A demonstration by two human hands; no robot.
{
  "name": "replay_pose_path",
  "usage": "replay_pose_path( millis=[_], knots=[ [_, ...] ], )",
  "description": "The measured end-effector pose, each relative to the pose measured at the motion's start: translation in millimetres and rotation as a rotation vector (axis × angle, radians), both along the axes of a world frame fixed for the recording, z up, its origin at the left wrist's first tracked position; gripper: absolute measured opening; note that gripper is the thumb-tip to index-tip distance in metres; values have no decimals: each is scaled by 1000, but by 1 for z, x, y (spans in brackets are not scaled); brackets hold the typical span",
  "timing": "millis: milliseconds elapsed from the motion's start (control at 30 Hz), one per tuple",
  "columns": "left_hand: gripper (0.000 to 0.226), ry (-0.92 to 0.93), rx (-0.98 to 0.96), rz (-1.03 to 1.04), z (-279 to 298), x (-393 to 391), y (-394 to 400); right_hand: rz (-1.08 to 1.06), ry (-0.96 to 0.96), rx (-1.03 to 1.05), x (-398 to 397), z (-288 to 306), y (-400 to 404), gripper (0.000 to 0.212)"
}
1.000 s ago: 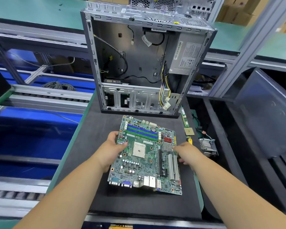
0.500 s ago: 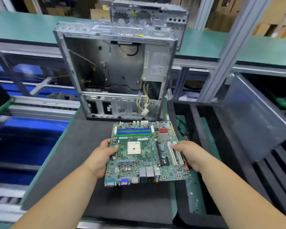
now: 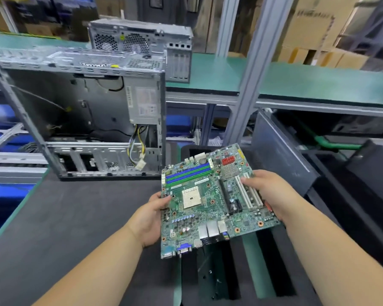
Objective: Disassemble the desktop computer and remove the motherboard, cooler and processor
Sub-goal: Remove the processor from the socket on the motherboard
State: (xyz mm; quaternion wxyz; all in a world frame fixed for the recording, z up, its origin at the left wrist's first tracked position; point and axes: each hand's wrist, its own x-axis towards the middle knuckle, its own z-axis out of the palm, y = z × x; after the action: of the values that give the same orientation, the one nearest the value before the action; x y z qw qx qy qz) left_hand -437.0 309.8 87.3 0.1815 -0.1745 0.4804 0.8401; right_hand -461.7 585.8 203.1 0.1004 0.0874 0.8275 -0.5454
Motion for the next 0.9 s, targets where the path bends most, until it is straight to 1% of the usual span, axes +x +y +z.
replay_pose_path(
  millis=[33,133,167,233,300,367,433,533,700,833,900],
  knots=[
    [33,5,6,-26,3,-4,8,0,23,16,-1,7,5,7],
    [61,-11,74,-102,11,-18,25,-16,103,107,-8,23,17,7],
    [66,-26,82,-102,13,-24,28,-23,125,147,-11,29,17,7],
    [67,-48,89,-72,16,-35,32,-33,170,289,-17,36,16,13],
    [66,-51,105,-32,18,-44,34,-37,222,483,-24,41,14,28],
    [69,-43,123,-10,20,-48,33,-37,279,650,-32,44,14,25],
    [76,-37,121,-15,23,-50,28,-50,303,764,-42,45,17,24],
    [68,-23,94,-5,24,-54,18,-93,299,885,-59,43,22,25],
    [47,-16,99,34,21,-59,1,-93,289,1009,-85,27,16,19],
    [48,-18,91,52,18,-58,-11,-44,234,1096,-101,1,12,20],
    [49,-22,90,71,16,-57,-18,-45,190,1080,-109,-12,13,29]
  ],
)
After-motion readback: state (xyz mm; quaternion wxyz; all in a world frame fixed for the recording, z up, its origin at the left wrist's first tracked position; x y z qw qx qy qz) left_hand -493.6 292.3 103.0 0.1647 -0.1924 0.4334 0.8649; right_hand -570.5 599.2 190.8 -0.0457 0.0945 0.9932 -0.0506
